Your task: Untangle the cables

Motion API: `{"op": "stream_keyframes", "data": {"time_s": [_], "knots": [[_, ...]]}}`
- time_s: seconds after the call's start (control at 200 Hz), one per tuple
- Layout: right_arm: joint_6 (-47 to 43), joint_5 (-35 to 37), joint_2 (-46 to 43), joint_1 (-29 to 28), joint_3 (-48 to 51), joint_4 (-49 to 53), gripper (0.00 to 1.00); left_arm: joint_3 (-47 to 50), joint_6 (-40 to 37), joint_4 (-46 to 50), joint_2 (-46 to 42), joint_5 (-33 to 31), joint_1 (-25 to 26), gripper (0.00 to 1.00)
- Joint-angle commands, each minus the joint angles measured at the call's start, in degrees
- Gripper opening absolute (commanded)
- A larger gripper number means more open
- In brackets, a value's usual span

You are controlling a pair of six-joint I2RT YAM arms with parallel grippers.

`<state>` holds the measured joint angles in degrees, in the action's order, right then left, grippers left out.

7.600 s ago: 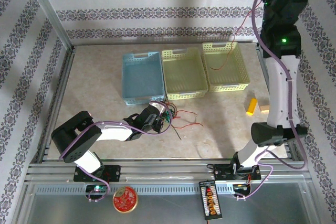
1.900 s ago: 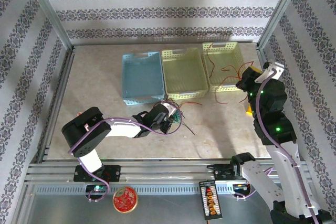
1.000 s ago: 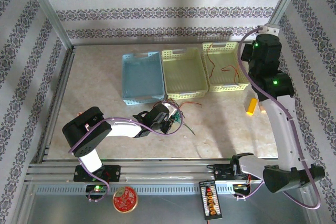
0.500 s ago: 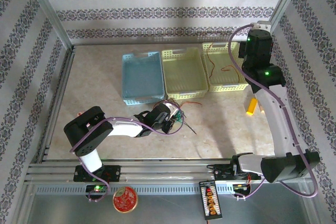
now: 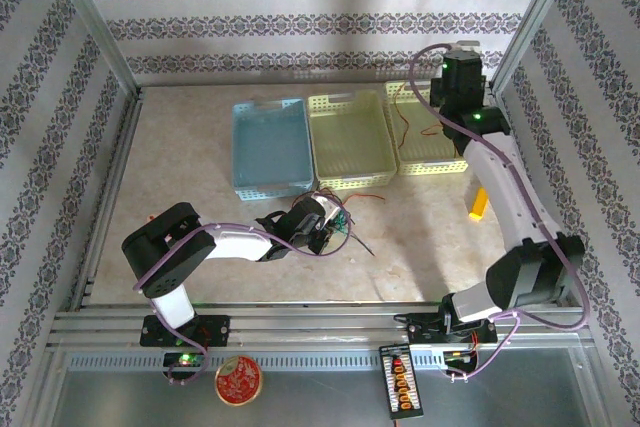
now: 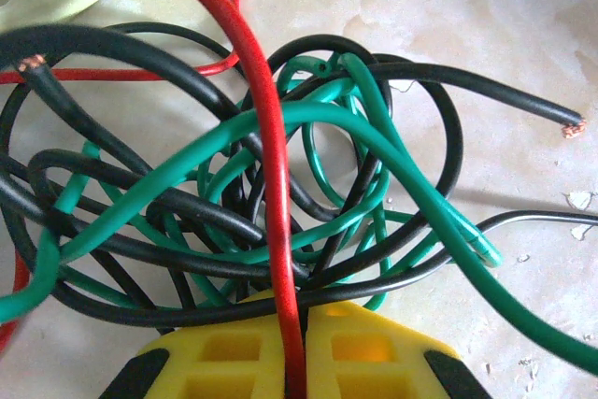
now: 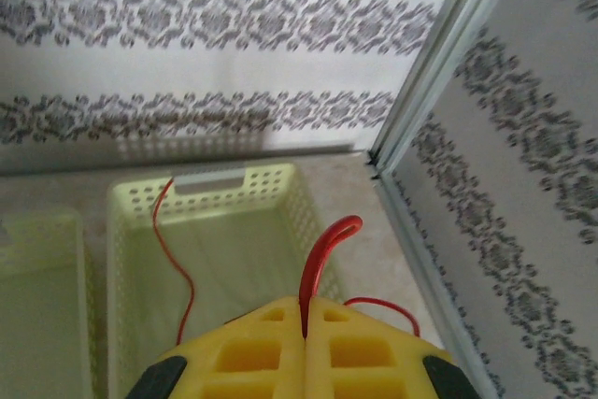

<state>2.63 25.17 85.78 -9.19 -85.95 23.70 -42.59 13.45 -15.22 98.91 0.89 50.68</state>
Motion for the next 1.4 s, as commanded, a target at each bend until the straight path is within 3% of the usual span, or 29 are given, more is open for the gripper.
{"op": "stream_keyframes", "data": {"time_s": [0.0, 0.395, 0.445, 0.52, 0.62, 0.805, 1.06, 1.194, 1.394], "knots": [[2.49, -3.45, 3.09, -0.51, -0.7, -0.94, 0.0, 1.87, -0.09, 8.1, 2.51, 1.23, 1.92, 0.0], [7.76, -7.76, 16.38, 0.56, -2.0, -0.5, 0.0, 3.1, 0.17, 7.93, 1.36, -0.48, 2.32, 0.0], [8.82, -8.26, 17.36, 0.8, -1.34, -0.8, 0.08, 3.17, 0.17, 7.85, 1.16, -0.86, 2.41, 0.0], [10.5, -10.2, 17.55, 1.19, 0.57, -1.86, 0.33, 3.21, 0.26, 7.84, 1.11, -1.21, 2.58, 0.0], [12.23, -12.76, 14.96, 1.37, 4.37, -5.09, 0.42, 3.13, 0.26, 7.97, 1.1, -1.5, 2.83, 0.0], [14.61, -14.51, 4.74, -0.18, 11.21, -7.16, 0.44, 3.29, 0.35, 7.71, 0.92, -1.93, 3.03, 0.0], [15.6, -25.32, -8.83, -11.76, 28.18, -6.33, 0.45, 3.9, 0.35, 6.66, 0.45, -2.38, 3.03, 0.0], [19.64, -27.05, -10.24, -16.87, 35.81, -7.0, 0.45, 5.97, 0.2, 4.62, -1.79, -2.11, 3.03, 0.0], [26.97, -30.63, -8.43, -18.46, 41.96, -11.36, 0.45, 13.24, -2.29, -1.48, -12.57, 1.89, 2.26, 0.0]]}}
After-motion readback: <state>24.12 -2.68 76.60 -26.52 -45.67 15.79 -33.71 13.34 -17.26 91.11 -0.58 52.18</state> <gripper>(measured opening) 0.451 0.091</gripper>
